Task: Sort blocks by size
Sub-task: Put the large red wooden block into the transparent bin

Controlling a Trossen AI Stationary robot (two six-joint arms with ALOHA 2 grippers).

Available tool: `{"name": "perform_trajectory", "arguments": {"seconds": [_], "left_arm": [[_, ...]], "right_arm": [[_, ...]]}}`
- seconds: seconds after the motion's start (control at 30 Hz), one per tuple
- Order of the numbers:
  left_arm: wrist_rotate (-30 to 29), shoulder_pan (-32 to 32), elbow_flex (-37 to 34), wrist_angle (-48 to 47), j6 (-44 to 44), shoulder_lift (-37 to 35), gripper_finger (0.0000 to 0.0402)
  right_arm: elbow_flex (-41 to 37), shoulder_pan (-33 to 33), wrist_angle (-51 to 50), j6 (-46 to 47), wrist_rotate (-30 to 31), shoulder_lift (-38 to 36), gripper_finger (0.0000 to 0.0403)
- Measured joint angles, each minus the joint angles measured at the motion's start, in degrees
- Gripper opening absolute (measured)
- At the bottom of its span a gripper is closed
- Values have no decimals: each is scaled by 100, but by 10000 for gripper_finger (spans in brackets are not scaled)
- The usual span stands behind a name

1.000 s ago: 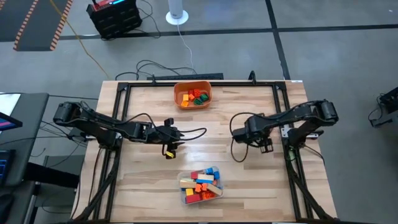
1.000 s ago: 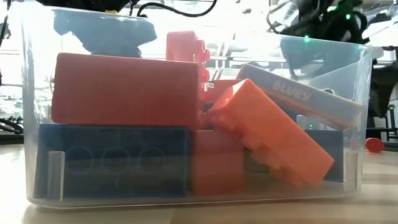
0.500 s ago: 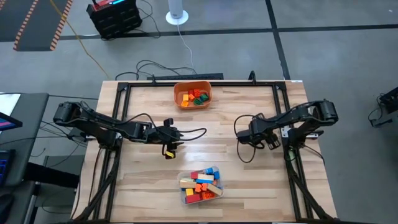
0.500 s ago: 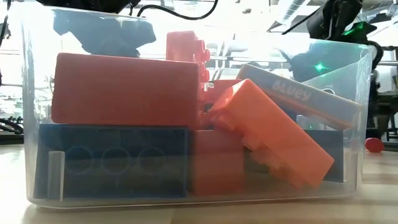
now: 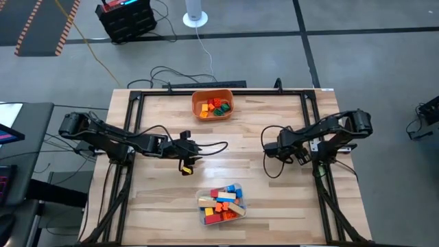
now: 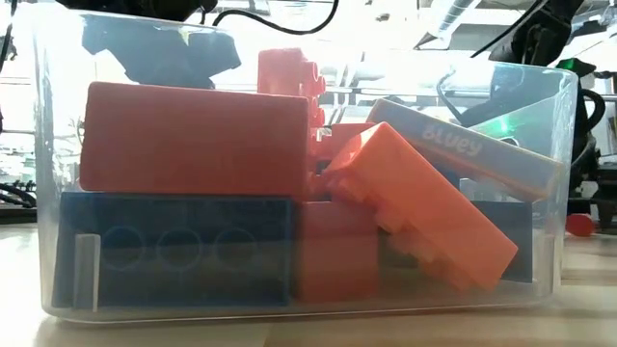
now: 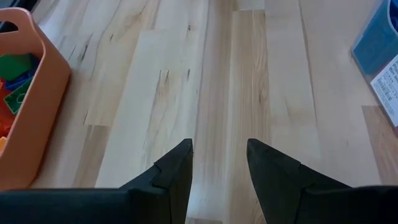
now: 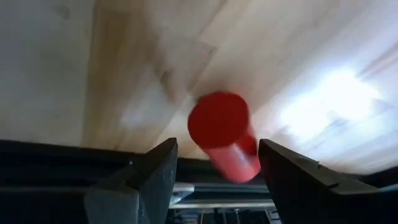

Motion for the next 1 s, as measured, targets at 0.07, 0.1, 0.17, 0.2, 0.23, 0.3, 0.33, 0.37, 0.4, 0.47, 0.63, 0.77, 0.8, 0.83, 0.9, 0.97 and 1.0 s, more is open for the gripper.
{"name": "perform_trajectory", "arguments": {"seconds": [0.07,0.1,0.17,0.2,0.23,0.3,0.33,0.37,0.4,0.47,0.63,0.77,0.8,0.83,0.9,0.97,1.0], "left_arm": [[0,-2,0,-19,0,0,146],[-2,-1,0,-48,0,0,146],[-3,-2,0,-92,2,0,146],[-2,-2,0,-87,18,0,146],[-2,-4,0,-82,54,-5,146],[-7,-54,-5,-82,122,-97,146],[-4,-80,-7,-52,147,-162,145],[-5,-117,-7,-14,157,-247,144],[-6,-156,-7,-17,157,-333,143],[-7,-223,-7,-39,157,-512,139],[11,-402,-7,-88,168,-806,135],[258,-571,-7,-146,264,-947,135],[260,-608,-7,-194,267,-986,135],[259,-636,-7,-252,265,-1027,135],[225,-673,-7,-381,237,-1115,135],[187,-675,-7,-480,193,-1192,134],[181,-675,-7,-531,156,-1222,134]], "right_arm": [[-79,0,167,-38,43,0,259],[-103,0,252,-36,93,0,255],[-108,-2,387,-38,120,0,241],[-108,-1,480,-38,120,0,228],[-108,0,580,-38,115,0,213],[-108,-5,745,-53,-44,0,179],[-107,-26,815,-56,-144,-2,162],[-101,-46,854,-56,-178,-4,150],[-99,-52,872,-54,-187,-6,149],[-64,-35,883,-20,-208,-7,149],[466,86,831,518,-325,0,149],[1243,382,538,1025,-327,0,149],[1470,485,525,1140,-324,0,149],[1724,605,515,1245,-328,0,150],[2217,859,547,1430,-332,0,151],[2692,1116,674,1557,-397,0,152],[2911,1227,800,1622,-479,0,152]]}}
